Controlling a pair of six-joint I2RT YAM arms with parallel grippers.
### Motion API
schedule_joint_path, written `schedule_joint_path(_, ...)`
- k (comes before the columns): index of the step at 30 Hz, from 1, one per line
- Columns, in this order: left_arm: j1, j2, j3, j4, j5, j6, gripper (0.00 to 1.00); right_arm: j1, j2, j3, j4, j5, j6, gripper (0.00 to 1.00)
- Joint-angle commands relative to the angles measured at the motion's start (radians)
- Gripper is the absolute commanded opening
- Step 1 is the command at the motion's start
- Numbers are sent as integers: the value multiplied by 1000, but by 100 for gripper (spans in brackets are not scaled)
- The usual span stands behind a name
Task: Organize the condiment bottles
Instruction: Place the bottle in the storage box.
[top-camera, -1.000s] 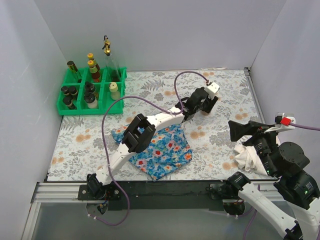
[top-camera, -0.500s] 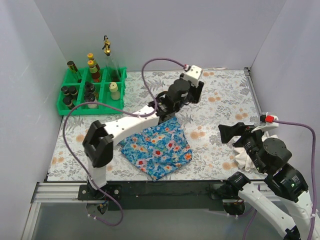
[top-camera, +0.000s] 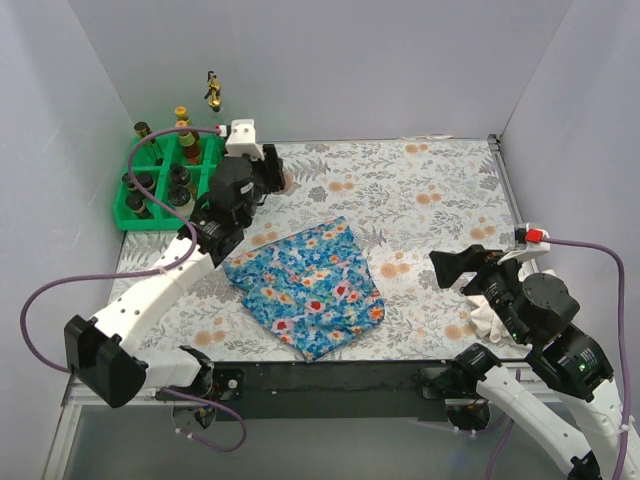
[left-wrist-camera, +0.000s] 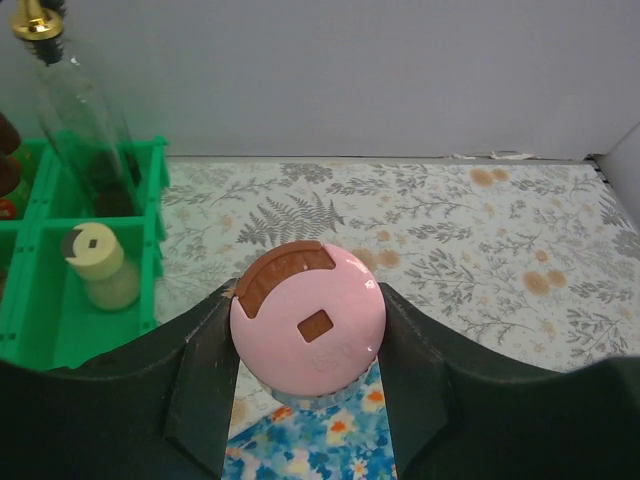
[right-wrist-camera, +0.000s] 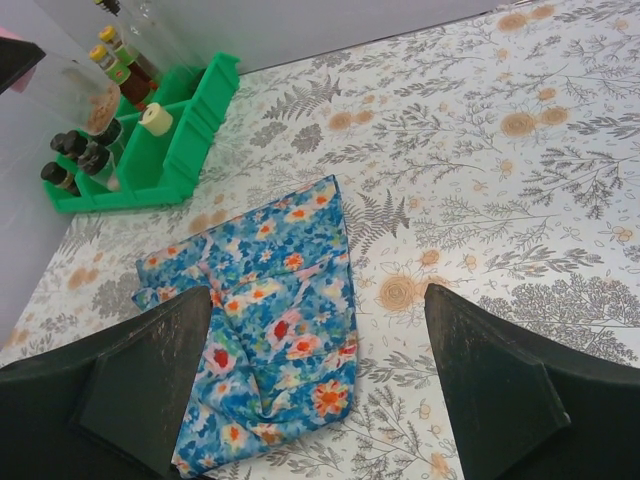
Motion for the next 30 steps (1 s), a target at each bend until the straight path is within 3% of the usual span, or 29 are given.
schedule_joint_path(1,67,-103,-54,-24,-18,-38,0,2,8,-8,64,-12,12,96)
schedule_joint_path(16,331,-143,-223,57,-93,-10,0,2,37,-23,110,-26,-2,95)
schedule_joint_path(19,359,-134,-301,183,-90,-4,0,0,34,-40,110,-14,8,94)
schedule_joint_path(24,391,-48,-380,336,-44,1,0,2,41,-47,113,-14,9,95)
schedule_joint_path(30,426,105,-341,422,5,5,0,2,48,-42,123,-17,-1,94)
